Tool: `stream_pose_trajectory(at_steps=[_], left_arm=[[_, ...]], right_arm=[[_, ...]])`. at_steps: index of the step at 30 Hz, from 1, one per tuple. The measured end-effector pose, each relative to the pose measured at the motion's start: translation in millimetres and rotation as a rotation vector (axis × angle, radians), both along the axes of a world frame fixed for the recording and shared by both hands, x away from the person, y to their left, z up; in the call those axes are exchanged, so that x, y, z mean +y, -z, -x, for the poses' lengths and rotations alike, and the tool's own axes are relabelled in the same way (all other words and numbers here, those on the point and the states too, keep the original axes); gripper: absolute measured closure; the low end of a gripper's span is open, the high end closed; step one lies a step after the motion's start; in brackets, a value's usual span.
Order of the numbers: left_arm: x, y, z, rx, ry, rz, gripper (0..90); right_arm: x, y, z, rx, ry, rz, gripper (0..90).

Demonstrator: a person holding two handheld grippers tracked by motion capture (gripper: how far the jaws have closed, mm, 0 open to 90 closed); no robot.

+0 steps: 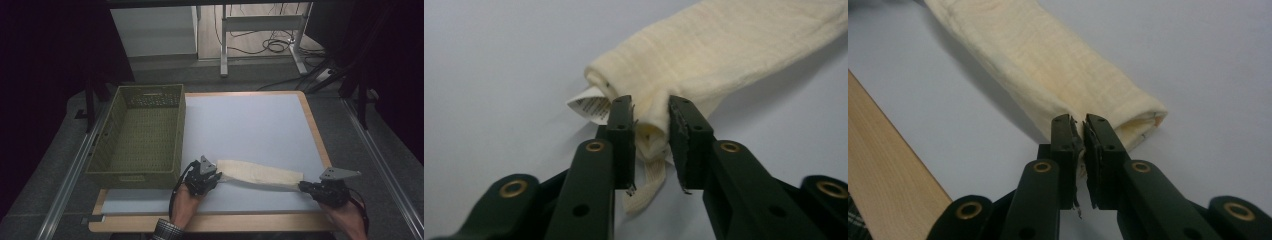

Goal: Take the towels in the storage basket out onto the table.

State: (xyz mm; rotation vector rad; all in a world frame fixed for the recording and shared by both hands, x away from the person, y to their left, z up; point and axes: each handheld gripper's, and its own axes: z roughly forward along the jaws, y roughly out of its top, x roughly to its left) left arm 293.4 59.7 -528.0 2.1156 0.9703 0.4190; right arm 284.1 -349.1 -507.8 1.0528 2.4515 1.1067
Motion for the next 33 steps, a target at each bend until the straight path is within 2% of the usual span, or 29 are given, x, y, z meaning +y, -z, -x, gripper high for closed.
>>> stream_pose_trajectory(at_steps=[2, 5, 7, 8, 12, 14, 18, 20, 24, 25, 26, 30, 33], left_arm=[[0.7, -0.8, 0.7, -0.003, 0.004, 0.002, 73.0], [0.3, -6.4, -1.5, -0.020, 0.012, -0.001, 85.7], [-1.0, -12.1, -6.1, -0.033, 0.008, 0.003, 87.2], [-2.2, -16.5, -10.7, -0.050, 0.002, 0.006, 87.4], [-6.2, -31.2, -33.2, -0.064, -0.025, 0.020, 87.7], [-8.3, -38.0, -49.4, -0.068, -0.042, 0.021, 87.6], [-11.5, -41.1, -65.2, -0.069, -0.054, 0.002, 87.5], [-11.7, -39.1, -62.2, -0.065, -0.046, -0.001, 87.4], [-8.4, -27.4, -44.4, -0.046, -0.025, 0.002, 87.0], [-8.4, -27.4, -44.4, -0.046, -0.025, 0.002, 86.9], [-7.0, -22.3, -35.9, -0.037, -0.008, 0.001, 86.7], [-4.9, -12.7, -20.1, -0.020, 0.011, -0.010, 86.1], [-4.2, -6.8, -15.6, -0.001, 0.017, -0.018, 84.1]], right_arm=[[-0.1, -0.7, 0.6, -0.002, 0.002, 0.004, 82.6], [0.4, -5.1, -1.5, -0.007, 0.011, 0.004, 84.8], [1.2, -10.7, -6.3, -0.023, 0.022, 0.012, 85.4], [1.4, -13.2, -9.0, -0.031, 0.027, 0.012, 85.5], [3.4, -28.9, -32.4, -0.067, 0.055, 0.026, 85.4], [4.2, -36.7, -47.4, -0.084, 0.070, 0.032, 85.4], [5.8, -44.6, -65.5, -0.099, 0.086, 0.044, 85.3], [7.2, -45.2, -65.7, -0.097, 0.083, 0.046, 85.2], [6.3, -38.4, -49.4, -0.094, 0.059, 0.062, 85.0], [6.3, -38.4, -49.4, -0.094, 0.059, 0.062, 85.0], [2.5, -31.1, -37.0, -0.081, 0.048, 0.062, 85.0], [-1.2, -19.9, -22.4, -0.057, 0.026, 0.055, 84.9], [-0.4, -11.2, -14.2, -0.040, 0.007, 0.062, 84.7]])
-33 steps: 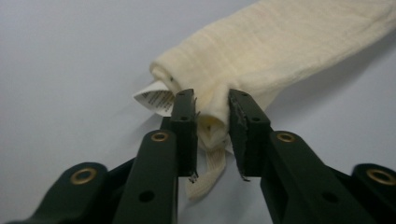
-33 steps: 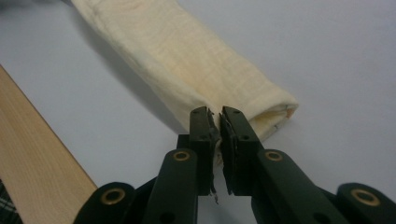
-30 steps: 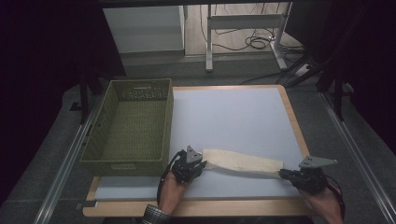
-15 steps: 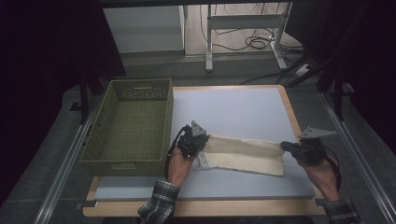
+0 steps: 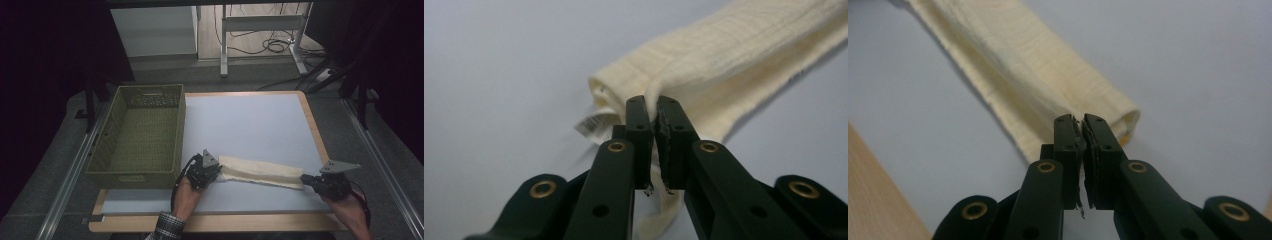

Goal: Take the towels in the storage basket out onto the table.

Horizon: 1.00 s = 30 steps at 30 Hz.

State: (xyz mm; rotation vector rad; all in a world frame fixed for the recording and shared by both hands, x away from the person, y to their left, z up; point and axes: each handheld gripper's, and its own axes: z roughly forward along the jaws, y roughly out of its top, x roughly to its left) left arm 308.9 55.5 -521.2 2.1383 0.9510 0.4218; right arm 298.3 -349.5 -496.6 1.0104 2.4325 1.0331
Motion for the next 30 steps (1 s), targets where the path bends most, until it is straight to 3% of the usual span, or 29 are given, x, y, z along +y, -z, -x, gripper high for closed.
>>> stream_pose_trajectory(at_steps=[5, 9, 13, 18, 21, 24, 26, 30], left_arm=[[6.3, 7.7, 8.5, 0.042, -0.005, 0.003, 66.1], [15.3, 2.8, 18.8, 0.038, -0.027, 0.023, 49.9], [19.5, -8.5, 25.9, 0.024, -0.041, 0.061, 48.5], [10.1, -25.7, 14.3, -0.012, -0.065, 0.102, 52.9], [-1.4, -26.1, -2.0, -0.015, -0.083, 0.077, 52.4], [-7.3, -20.0, -13.7, -0.008, -0.107, 0.068, 47.4], [-8.0, -13.1, -18.8, 0.007, -0.119, 0.051, 43.3], [-4.6, 2.8, -19.1, 0.059, -0.122, -0.004, 43.3]], right_arm=[[-1.3, 10.9, 9.5, 0.035, -0.011, -0.009, 80.3], [-10.8, 4.2, 15.8, 0.034, 0.009, -0.021, 71.8], [-18.6, -9.0, 13.8, 0.009, 0.040, -0.042, 70.5], [-12.3, -21.6, -5.4, -0.023, 0.056, -0.052, 71.1], [-2.6, -25.0, -20.1, -0.035, 0.058, -0.049, 70.1], [7.1, -17.9, -32.1, -0.029, 0.058, -0.035, 62.6], [11.3, -8.2, -34.3, -0.014, 0.057, -0.019, 58.2], [11.3, 9.3, -25.0, 0.003, 0.058, 0.019, 52.3]])
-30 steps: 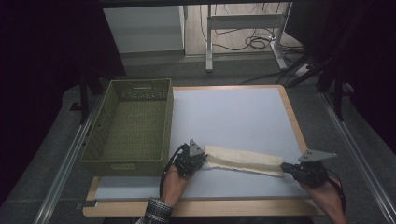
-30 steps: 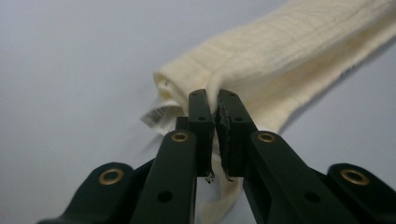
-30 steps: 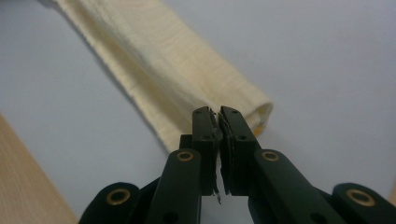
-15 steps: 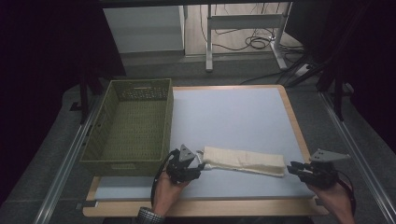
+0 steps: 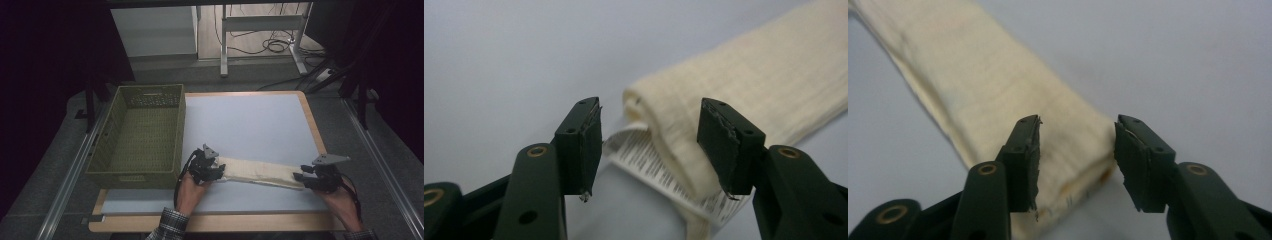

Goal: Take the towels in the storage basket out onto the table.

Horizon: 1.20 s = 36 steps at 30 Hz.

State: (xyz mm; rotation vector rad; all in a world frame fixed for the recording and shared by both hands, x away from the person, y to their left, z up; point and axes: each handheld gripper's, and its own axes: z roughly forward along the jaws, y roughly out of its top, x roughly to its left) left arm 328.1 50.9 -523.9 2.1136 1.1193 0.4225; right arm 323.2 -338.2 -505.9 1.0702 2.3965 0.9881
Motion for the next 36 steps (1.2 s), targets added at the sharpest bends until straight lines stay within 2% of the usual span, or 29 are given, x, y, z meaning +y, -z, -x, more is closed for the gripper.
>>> stream_pose_trajectory(at_steps=[2, 4, 6, 9, 12, 14, 17, 19, 22, 25, 27, 30, 32, 36], left_arm=[[1.1, 4.6, 0.9, 0.027, 0.004, -0.004, 43.4], [0.2, 3.8, 1.7, 0.033, 0.005, -0.009, 43.3], [-2.9, -4.1, 4.0, 0.007, 0.011, -0.011, 41.0], [-11.4, -20.0, 4.3, -0.036, 0.033, 0.006, 37.9], [-25.6, -26.8, -0.6, -0.050, 0.062, 0.009, 37.3], [-35.3, -25.0, -4.6, -0.039, 0.088, 0.021, 37.8], [-46.2, -14.0, -8.6, -0.024, 0.096, -0.008, 37.3], [-48.8, -5.5, -9.0, -0.021, 0.091, -0.027, 35.5], [-48.6, 3.3, -7.4, -0.027, 0.076, -0.043, 31.7], [-47.4, 8.4, -4.7, -0.045, 0.077, -0.046, 30.0], [-46.3, 9.7, -3.7, -0.056, 0.080, -0.043, 29.6], [-44.9, 9.8, -3.0, -0.059, 0.082, -0.039, 28.1], [-43.0, 6.4, -0.3, -0.089, 0.078, -0.045, 25.6], [-28.9, -0.2, 3.6, -0.111, 0.028, -0.017, 25.2]], right_arm=[[-3.3, 7.4, 6.1, 0.006, 0.003, 0.014, 49.7], [-7.3, 10.8, 8.9, 0.010, 0.010, -0.014, 48.8], [-10.3, 10.6, 9.8, 0.019, 0.016, -0.027, 47.3], [-8.7, 3.8, 10.3, 0.010, 0.016, -0.013, 47.4], [-3.5, -8.4, 7.8, -0.005, 0.013, -0.013, 47.4], [1.7, -15.3, 5.0, -0.022, 0.014, -0.017, 48.2], [16.3, -21.0, 1.0, -0.013, -0.020, -0.055, 56.1], [30.3, -19.7, -0.7, 0.002, -0.062, -0.058, 62.6], [57.2, -12.3, -3.0, 0.025, -0.137, -0.073, 73.4], [75.6, -5.0, -4.9, 0.044, -0.171, -0.085, 76.9], [83.0, 1.0, -5.5, 0.055, -0.184, -0.060, 77.8], [86.0, 12.2, -4.7, 0.057, -0.189, 0.004, 81.3], [81.4, 14.2, -4.6, 0.069, -0.177, -0.042, 81.9], [76.8, 11.0, -2.0, 0.071, -0.177, -0.052, 78.1]])
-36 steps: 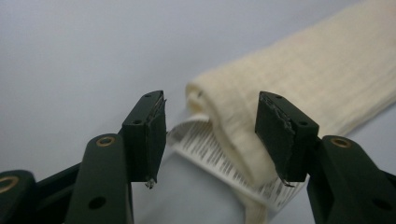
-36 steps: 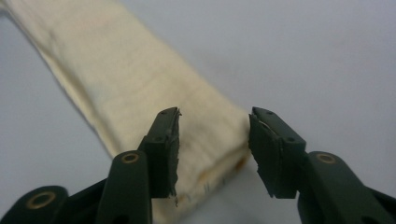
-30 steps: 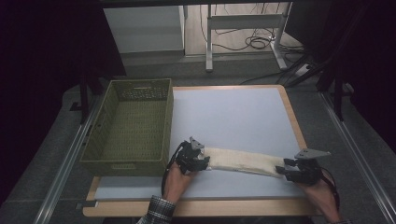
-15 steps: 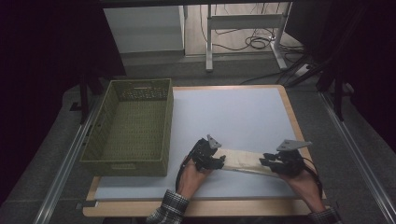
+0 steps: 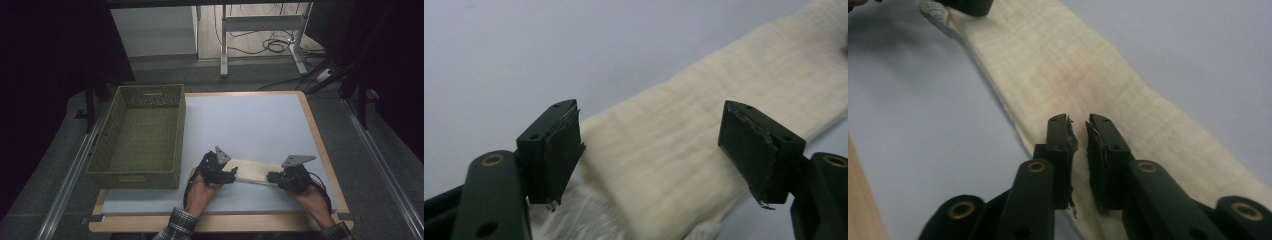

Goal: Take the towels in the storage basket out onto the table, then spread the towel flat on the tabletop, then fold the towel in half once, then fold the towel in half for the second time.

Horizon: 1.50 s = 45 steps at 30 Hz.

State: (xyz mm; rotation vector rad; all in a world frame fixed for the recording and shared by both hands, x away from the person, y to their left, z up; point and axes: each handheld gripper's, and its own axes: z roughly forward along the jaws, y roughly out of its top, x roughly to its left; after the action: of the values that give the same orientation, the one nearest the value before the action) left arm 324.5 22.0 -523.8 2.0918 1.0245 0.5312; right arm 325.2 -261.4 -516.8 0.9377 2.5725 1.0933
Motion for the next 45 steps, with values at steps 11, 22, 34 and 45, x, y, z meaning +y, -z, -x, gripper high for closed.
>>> stream_pose_trajectory(at_steps=[11, 22, 34, 45], left_arm=[[11.4, 4.9, 1.9, 0.025, -0.026, 0.011, 19.7], [24.9, 4.5, 21.1, 0.037, -0.041, 0.023, 19.7], [35.8, 11.7, 35.0, 0.088, -0.033, 0.081, 32.7], [33.9, 17.2, 31.4, 0.089, -0.017, 0.052, 53.9]], right_arm=[[-35.6, -16.1, 2.4, -0.011, 0.074, -0.054, 63.8], [-68.4, -36.1, -3.7, -0.076, 0.161, -0.033, 59.4], [-88.7, -23.8, -10.0, -0.053, 0.210, -0.018, 57.4], [-86.0, -5.8, -19.1, 0.003, 0.173, 0.019, 62.8]])
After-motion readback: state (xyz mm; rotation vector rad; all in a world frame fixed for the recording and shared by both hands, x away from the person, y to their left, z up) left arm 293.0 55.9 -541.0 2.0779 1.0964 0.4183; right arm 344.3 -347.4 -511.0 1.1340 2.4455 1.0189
